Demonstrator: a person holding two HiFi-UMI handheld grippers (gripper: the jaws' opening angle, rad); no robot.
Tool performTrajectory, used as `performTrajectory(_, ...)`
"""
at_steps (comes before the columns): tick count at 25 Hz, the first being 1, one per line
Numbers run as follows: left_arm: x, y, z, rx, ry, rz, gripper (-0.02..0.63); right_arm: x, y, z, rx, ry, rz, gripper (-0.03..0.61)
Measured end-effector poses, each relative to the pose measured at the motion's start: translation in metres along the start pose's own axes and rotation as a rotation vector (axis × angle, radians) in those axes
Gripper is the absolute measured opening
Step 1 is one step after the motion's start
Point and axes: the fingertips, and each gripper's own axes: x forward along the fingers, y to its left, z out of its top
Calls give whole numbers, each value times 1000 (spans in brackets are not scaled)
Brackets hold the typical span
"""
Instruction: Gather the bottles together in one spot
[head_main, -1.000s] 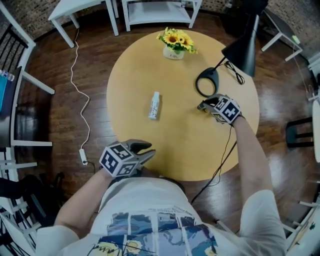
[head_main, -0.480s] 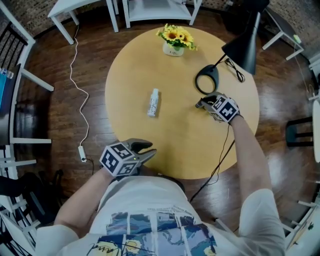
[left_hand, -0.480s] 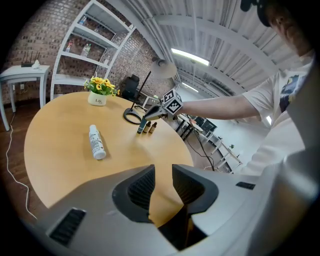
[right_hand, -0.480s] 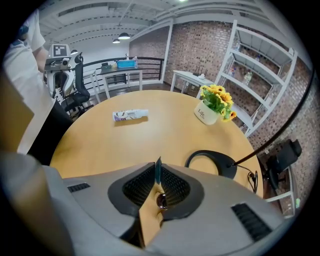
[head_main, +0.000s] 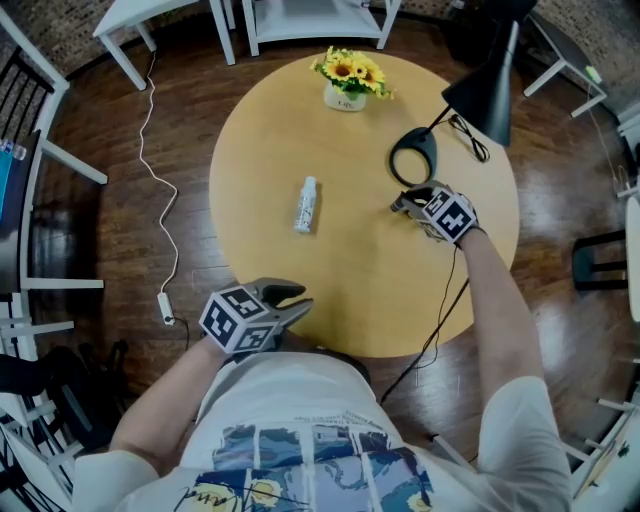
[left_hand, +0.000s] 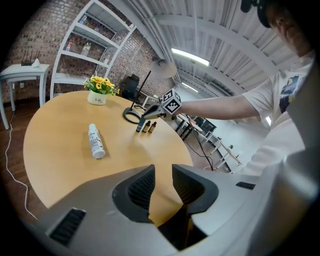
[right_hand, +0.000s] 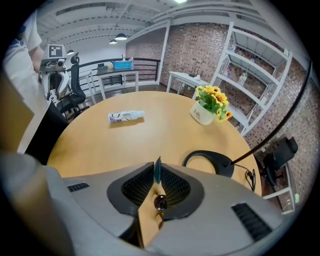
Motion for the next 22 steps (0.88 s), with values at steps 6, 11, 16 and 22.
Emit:
performTrajectory(6, -1, 5, -1, -13, -4, -3, 110, -7, -2, 0, 23, -6, -21, 117)
performTrajectory(11, 0, 7, 3, -6, -11, -13, 110, -25, -5, -1, 56, -22, -76, 144)
performTrajectory(16, 4, 12, 10, 10, -23, -16, 110, -65, 1, 4, 138, -75, -179, 144)
performTrajectory(22, -2, 13, 22, 144, -10, -10, 110, -148, 70, 4, 336, -193, -313, 144)
